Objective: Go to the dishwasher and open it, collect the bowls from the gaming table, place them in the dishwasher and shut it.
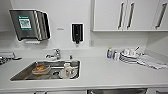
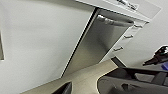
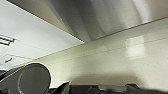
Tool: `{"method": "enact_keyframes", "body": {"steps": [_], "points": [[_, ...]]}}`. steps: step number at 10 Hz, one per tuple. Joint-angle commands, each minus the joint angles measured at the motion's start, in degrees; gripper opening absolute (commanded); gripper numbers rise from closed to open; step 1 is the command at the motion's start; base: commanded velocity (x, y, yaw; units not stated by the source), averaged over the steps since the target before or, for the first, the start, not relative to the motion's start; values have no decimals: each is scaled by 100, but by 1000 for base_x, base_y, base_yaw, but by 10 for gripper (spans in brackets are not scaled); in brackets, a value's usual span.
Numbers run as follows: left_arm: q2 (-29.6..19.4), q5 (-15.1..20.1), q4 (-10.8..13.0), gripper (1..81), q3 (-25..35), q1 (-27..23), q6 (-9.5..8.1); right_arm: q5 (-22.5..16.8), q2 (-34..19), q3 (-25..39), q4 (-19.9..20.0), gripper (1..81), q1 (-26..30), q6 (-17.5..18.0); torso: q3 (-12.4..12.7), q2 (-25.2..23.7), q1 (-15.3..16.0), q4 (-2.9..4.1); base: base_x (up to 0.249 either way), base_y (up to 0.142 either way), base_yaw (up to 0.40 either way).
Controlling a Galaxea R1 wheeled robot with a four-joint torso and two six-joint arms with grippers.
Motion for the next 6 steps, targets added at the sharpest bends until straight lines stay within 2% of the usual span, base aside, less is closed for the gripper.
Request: {"method": "enact_keyframes", "body": {"steps": [1,2,3,6], "points": [[-359,6,301,811,298,-396,28,-139,-394,195,45,811,461,13,-302,-557,358,0,0,0,0],[-333,6,329,811,316,-405,28,-138,-412,221,45,811,461,13,-107,-739,476,0,0,0,0],[-298,-11,321,811,316,-406,28,-147,-429,248,45,811,505,13,-144,-336,218,0,0,0,0],[-218,-108,302,811,237,-406,19,-138,-473,336,45,811,514,13,-208,-610,384,0,0,0,0]]}}
